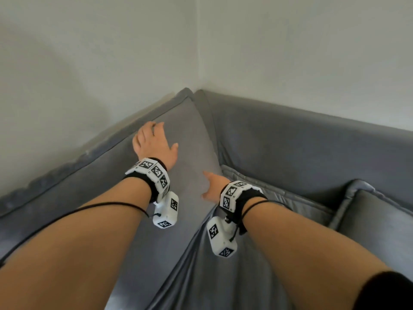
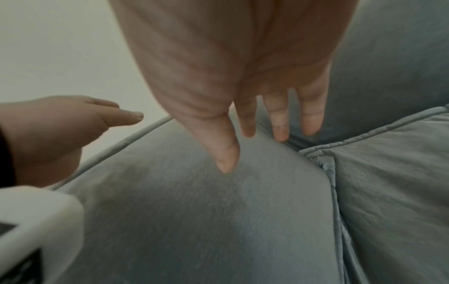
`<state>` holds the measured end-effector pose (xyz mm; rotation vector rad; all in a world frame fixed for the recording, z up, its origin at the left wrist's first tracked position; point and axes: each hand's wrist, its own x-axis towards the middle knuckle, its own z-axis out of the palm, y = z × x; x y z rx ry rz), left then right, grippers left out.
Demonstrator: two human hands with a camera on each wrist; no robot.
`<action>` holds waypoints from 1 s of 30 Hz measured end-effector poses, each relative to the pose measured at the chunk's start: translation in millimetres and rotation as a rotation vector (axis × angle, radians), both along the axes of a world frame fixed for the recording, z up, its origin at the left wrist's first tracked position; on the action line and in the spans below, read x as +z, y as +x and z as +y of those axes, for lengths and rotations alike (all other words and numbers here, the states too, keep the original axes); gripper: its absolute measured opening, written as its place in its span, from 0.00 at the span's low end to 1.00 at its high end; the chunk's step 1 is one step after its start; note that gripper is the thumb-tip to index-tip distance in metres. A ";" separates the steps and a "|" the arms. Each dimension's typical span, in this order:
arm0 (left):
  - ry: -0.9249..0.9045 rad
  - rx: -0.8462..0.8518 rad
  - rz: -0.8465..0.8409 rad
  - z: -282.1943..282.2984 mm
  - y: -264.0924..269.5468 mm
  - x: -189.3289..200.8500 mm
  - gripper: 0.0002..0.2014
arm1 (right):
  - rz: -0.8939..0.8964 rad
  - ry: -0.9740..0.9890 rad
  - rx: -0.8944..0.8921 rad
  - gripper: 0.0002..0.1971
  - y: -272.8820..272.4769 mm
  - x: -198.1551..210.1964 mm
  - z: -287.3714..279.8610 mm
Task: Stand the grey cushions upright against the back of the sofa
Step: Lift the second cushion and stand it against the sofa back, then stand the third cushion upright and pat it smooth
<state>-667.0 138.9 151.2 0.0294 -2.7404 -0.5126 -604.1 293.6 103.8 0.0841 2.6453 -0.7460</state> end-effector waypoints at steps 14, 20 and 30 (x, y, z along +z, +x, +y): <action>0.063 -0.388 -0.227 209.1 55.4 -13.9 0.29 | 0.047 0.046 -0.477 0.28 68.9 -7.8 173.0; -0.001 -0.609 -0.298 327.5 122.3 -34.8 0.28 | 0.046 0.039 -0.752 0.26 152.2 -24.6 289.6; -0.211 -0.929 -0.469 520.5 299.3 -124.0 0.27 | -0.127 -0.030 -1.196 0.25 371.2 -101.6 475.7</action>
